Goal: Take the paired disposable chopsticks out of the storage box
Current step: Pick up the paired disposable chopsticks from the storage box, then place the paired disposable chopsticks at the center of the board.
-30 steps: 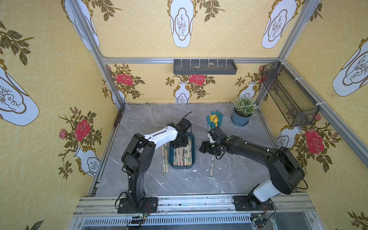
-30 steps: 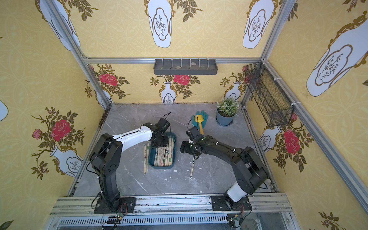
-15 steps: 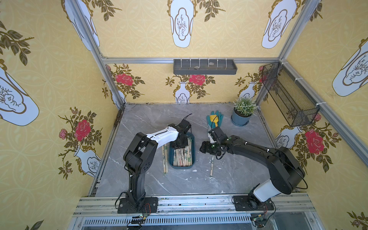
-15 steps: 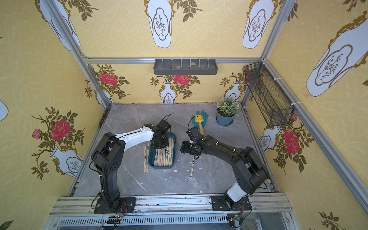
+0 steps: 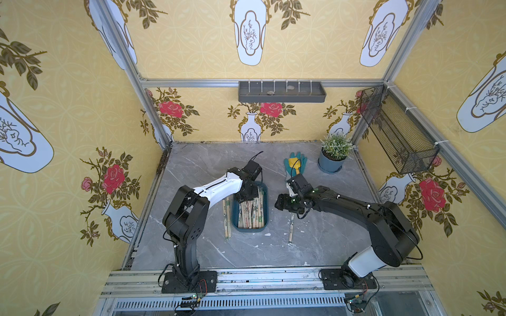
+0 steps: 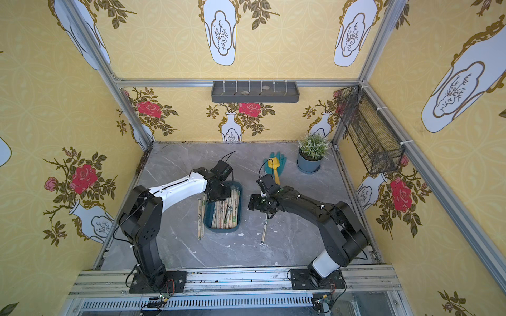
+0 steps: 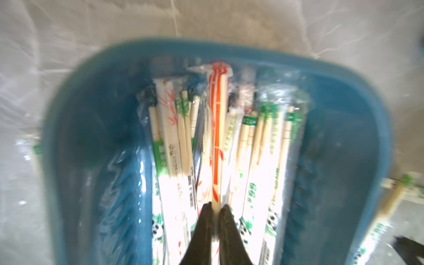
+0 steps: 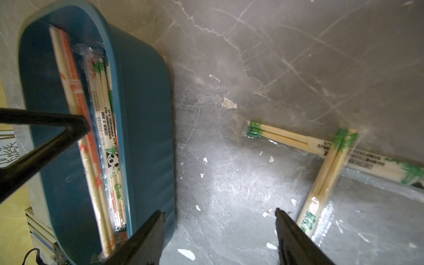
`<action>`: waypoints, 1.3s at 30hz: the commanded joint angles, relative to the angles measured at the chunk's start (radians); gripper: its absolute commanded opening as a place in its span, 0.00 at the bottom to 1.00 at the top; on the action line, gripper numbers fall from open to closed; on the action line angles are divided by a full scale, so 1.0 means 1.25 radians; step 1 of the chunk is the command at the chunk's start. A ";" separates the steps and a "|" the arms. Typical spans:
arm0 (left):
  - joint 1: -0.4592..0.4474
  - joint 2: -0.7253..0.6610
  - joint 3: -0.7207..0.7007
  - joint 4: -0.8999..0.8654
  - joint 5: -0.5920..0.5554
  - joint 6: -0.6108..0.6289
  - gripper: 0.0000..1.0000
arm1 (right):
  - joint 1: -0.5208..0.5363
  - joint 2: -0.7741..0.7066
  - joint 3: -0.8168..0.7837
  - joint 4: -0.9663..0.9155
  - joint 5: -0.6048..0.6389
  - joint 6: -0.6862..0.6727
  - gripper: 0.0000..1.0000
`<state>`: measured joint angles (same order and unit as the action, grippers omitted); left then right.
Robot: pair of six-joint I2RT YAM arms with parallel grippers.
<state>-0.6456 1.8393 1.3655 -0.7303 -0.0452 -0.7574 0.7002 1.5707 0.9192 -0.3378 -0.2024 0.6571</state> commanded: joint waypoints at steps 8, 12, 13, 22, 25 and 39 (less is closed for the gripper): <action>0.023 -0.140 0.000 -0.106 -0.095 0.079 0.08 | 0.000 0.011 0.015 0.011 0.002 -0.002 0.77; 0.061 -0.206 -0.070 -0.110 -0.108 0.089 0.08 | -0.001 0.016 0.017 0.015 -0.001 -0.004 0.77; 0.072 -0.220 -0.093 -0.108 -0.110 0.090 0.08 | -0.001 0.017 0.017 0.016 0.000 -0.004 0.77; 0.125 -0.245 -0.263 -0.042 -0.113 0.073 0.10 | -0.009 0.015 0.007 0.028 -0.017 -0.003 0.77; 0.128 -0.228 -0.298 -0.007 -0.114 0.066 0.10 | -0.012 0.009 0.003 0.027 -0.019 -0.003 0.79; 0.157 -0.127 -0.301 0.079 -0.120 0.080 0.19 | -0.026 -0.011 0.017 -0.012 0.039 0.003 0.97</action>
<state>-0.4519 1.6650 0.9813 -0.6548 -0.1860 -0.6727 0.6678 1.5677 0.9325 -0.3420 -0.1936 0.6563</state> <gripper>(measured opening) 0.189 0.974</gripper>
